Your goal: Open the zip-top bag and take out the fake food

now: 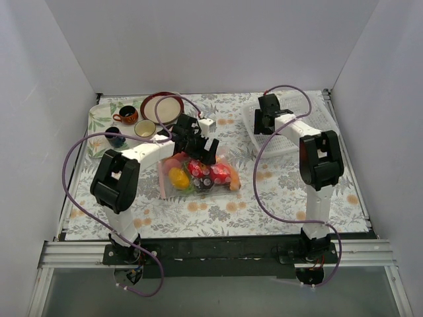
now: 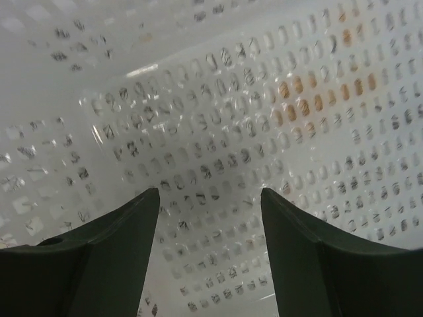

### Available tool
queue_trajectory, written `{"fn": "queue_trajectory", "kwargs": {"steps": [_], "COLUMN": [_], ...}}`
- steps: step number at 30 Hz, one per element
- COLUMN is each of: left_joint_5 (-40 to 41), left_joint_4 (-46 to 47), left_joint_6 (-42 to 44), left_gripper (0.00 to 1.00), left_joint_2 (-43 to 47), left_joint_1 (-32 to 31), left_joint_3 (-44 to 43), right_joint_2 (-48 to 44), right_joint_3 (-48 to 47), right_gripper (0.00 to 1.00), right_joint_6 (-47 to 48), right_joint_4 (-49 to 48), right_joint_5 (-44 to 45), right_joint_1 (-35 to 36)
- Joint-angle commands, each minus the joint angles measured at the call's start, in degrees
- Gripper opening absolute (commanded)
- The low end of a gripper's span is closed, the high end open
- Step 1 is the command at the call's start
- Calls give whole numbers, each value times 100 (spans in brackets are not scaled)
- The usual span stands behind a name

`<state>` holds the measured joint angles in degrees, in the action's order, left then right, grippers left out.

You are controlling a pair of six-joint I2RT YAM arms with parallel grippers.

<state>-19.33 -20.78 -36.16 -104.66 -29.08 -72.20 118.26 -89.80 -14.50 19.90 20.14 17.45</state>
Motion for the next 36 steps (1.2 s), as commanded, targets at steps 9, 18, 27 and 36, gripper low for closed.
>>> {"fn": "queue_trajectory", "kwargs": {"steps": [9,18,27,36], "left_joint_5": [-352,-115,-53,-123], "left_joint_4": [-295,-454,-638,-787], "left_joint_6": [329,768,953,804], "left_gripper": [91,89,88,90], "left_joint_2": [832,1404,1905,2072], "left_joint_1": [-27,34,341,412], "left_joint_3": [487,1173,1323,1051], "right_joint_2": [-1752,-3211,-4126,-3495], "right_joint_3": [2562,4567,4894,3374], "right_gripper": [65,59,54,56], "right_joint_6": [-456,-1195,-1749,-2240], "right_joint_4": [-338,-57,813,1068], "right_joint_5": [-422,-652,-652,-608], "right_joint_1": [1137,1937,2807,3317]}}
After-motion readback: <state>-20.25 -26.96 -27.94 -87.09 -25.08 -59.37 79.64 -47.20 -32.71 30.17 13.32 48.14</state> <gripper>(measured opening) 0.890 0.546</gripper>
